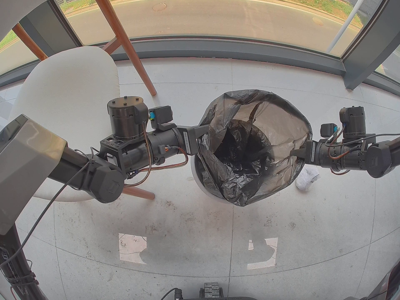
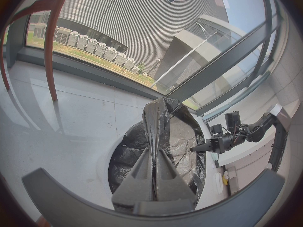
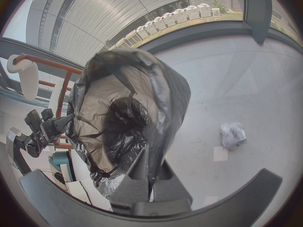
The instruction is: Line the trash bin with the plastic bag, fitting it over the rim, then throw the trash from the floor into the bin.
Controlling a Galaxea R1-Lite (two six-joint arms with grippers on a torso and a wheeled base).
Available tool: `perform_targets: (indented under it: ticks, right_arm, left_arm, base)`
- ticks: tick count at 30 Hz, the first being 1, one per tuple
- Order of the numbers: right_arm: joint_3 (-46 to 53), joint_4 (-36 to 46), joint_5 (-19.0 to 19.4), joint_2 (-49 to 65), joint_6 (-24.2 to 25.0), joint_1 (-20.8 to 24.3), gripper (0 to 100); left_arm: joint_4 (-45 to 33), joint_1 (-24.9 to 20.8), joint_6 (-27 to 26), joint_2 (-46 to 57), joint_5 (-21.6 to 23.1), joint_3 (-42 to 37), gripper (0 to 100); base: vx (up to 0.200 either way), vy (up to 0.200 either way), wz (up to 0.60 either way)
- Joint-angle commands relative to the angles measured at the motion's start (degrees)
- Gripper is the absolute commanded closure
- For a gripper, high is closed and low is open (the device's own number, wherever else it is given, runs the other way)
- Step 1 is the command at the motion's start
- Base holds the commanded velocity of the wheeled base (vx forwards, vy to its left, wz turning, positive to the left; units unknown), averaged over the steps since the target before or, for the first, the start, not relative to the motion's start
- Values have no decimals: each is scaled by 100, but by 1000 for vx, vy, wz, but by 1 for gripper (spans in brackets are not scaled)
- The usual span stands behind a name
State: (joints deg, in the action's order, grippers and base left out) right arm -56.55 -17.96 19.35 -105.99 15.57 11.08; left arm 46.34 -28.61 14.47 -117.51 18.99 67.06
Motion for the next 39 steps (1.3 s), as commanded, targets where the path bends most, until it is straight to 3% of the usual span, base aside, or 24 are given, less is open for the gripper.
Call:
perform_targets:
  ticks: [1, 2, 11, 19, 27, 28, 39]
  right_arm:
    - [153, 3, -1, -45, -45, 8, 100]
    - [224, 3, -1, -45, -98, 8, 0]
    - [1305, -340, -27, 315, -221, 184, 0]
    - [2043, -1289, -36, 834, -168, 140, 0]
    - [2263, -1588, -54, 1089, -168, 61, 0]
    - [2298, -1588, -54, 1133, -168, 52, 0]
    - [2333, -1597, -63, 1141, -230, -1126, 0]
  left_arm:
    - [-204, -197, -129, 219, -177, 44, 100]
    - [-292, -224, -164, 254, -265, 53, 100]
    - [-775, -233, -340, 351, -950, 79, 100]
    - [-1259, -233, -1245, 298, -1618, 211, 100]
    - [-1461, 49, -1676, 167, -1952, 141, 100]
    - [-1505, 57, -1676, 167, -2049, 97, 0]
    - [-1478, 31, -1676, 298, -2163, 35, 0]
  base:
    - [0, 0, 0]
    - [0, 0, 0]
    - [0, 0, 0]
    - [0, 0, 0]
    - [0, 0, 0]
    - [0, 0, 0]
    - [0, 0, 0]
